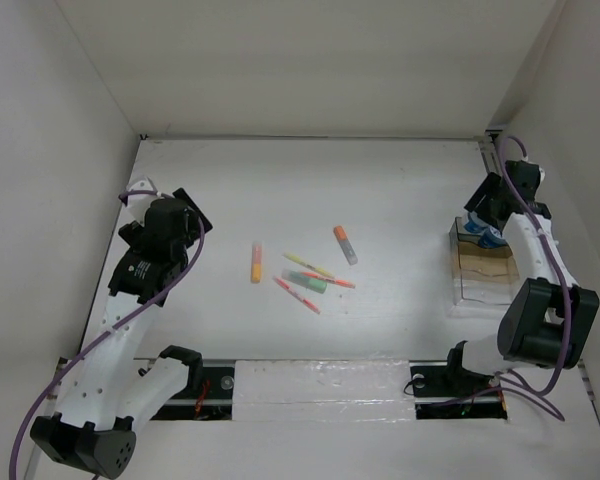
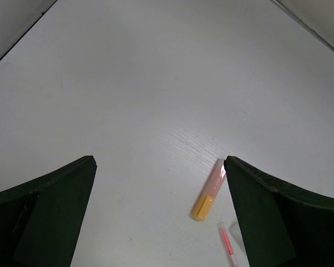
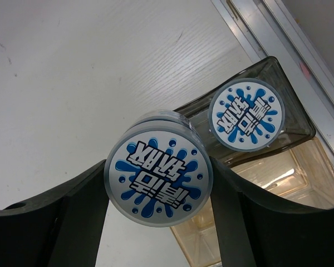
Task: Sort the stationery into containers
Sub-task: Place the stationery into the container
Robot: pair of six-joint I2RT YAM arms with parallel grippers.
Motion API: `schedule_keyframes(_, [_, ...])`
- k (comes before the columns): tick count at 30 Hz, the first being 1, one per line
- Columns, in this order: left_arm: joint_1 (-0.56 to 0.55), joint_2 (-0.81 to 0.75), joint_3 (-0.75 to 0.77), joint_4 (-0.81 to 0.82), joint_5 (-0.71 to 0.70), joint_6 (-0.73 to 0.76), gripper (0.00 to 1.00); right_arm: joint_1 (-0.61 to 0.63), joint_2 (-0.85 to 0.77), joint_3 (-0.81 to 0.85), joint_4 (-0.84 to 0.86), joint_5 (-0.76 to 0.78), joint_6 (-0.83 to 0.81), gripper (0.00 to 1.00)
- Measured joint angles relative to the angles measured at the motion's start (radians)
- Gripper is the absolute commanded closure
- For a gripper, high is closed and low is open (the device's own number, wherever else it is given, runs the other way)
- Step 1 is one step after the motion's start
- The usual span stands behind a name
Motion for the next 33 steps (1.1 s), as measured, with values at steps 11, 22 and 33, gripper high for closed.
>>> schedule_keyframes(11, [0.0,0.01,0.0,0.02,0.021,0.014,0.0,-0.001,0.023,-0.011,0.017,-0.011,0.0,1.0])
schedule_keyframes(22, [0.0,0.01,0.0,0.022,0.019,0.018,0.0,0.001,0.061,-0.02,0.04,0.007,0.004,1.0])
schedule_keyframes(33, [0.0,0.013,0.0,0.021,0.011,0.018,0.0,0.021,0.061,-0.02,0.033,0.063,0.004,1.0])
